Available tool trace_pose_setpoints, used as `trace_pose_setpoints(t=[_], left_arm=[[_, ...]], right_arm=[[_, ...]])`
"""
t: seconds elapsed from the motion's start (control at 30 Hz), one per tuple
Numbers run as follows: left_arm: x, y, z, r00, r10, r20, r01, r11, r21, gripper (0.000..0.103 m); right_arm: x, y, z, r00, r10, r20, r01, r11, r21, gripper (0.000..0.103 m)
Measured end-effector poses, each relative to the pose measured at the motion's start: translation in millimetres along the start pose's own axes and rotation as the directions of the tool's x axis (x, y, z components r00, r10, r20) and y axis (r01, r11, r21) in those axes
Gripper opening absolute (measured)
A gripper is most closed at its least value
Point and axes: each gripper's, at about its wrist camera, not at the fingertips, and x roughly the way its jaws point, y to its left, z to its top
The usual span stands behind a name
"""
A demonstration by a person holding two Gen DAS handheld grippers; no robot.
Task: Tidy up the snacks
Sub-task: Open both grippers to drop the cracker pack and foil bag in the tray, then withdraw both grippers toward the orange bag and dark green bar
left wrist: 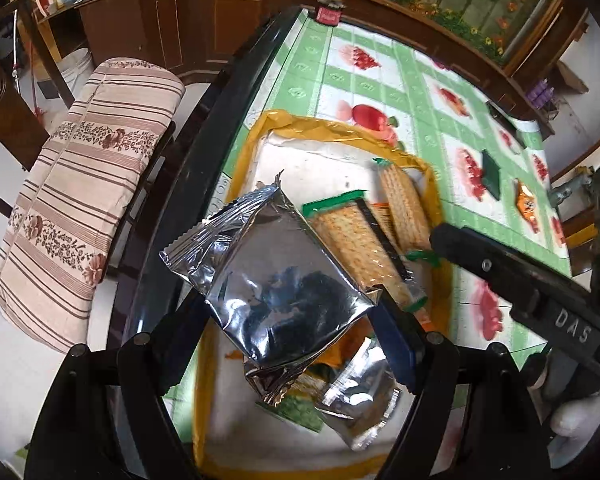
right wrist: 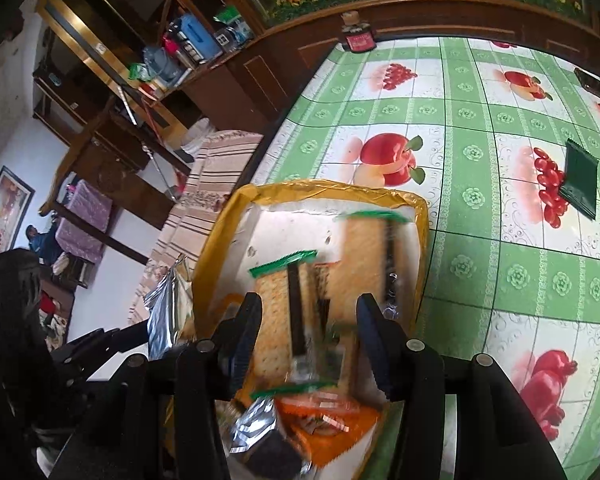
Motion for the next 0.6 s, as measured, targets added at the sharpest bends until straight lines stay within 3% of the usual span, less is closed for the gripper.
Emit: trace_pose_setpoints(t=[0.4, 0.6], left_arm=[[-26, -3, -37, 0.990, -0.126, 0.059, 0.132, 0.984, -0.123, 0.081], [-55, -26, -49, 0.993, -0.046, 0.109, 0.056, 0.994, -0.090, 0.081]], right_arm=[[-57, -22, -51, 0.999, 0.034, 0.017, -0.034, 0.999, -0.009, 0.052], [-87, -27, -69, 0.998, 0.033, 0.044, -0.032, 0.999, -0.019, 0.052]])
